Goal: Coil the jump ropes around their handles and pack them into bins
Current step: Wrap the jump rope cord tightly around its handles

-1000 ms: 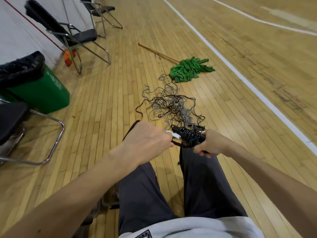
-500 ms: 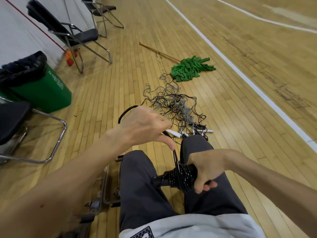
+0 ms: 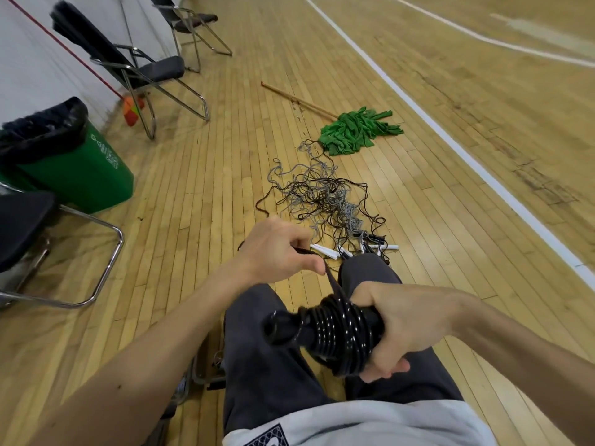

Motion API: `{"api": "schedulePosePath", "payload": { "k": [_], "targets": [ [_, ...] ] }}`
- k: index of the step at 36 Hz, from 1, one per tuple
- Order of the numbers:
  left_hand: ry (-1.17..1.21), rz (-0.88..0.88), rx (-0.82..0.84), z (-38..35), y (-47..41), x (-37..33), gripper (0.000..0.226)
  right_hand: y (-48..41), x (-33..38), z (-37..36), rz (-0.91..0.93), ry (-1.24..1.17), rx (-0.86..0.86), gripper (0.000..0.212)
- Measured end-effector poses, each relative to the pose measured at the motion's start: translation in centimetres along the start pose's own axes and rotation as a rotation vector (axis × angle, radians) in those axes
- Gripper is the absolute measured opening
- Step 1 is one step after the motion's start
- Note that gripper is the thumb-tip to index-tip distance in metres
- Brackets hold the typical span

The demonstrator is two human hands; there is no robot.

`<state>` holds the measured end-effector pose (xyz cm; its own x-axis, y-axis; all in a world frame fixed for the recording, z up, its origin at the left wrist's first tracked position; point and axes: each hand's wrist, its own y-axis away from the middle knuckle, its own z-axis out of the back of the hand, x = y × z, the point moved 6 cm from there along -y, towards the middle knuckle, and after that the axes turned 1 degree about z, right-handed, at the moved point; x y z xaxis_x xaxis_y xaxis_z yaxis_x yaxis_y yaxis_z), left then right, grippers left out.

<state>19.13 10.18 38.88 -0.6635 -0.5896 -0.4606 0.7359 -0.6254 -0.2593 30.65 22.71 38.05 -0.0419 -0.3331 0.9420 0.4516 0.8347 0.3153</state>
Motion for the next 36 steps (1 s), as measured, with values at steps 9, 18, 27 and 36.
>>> {"api": "schedulePosePath", "payload": {
  "k": [9, 18, 27, 36],
  "targets": [
    [0.365, 0.233, -0.014, -2.9, 1.9, 1.6, 0.032, 1.3, 1.7, 2.7, 0.259, -0.128, -0.285, 0.034],
    [0.38, 0.324, 0.018, -4.6, 3.2, 0.6, 0.049, 2.0, -1.4, 6.8, 0.153, -0.226, -0.682, 0.017],
    [0.367, 0.392, 0.23, -6.5, 3.8, -1.3, 0.039, 1.8, -5.8, 9.1, -0.051, -0.243, -0.92, 0.014],
    [-0.285, 0.259, 0.319, -5.2, 3.3, -3.6, 0.03, 0.9, -8.0, 9.0, -0.175, -0.202, -0.927, 0.012]
  ]
}}
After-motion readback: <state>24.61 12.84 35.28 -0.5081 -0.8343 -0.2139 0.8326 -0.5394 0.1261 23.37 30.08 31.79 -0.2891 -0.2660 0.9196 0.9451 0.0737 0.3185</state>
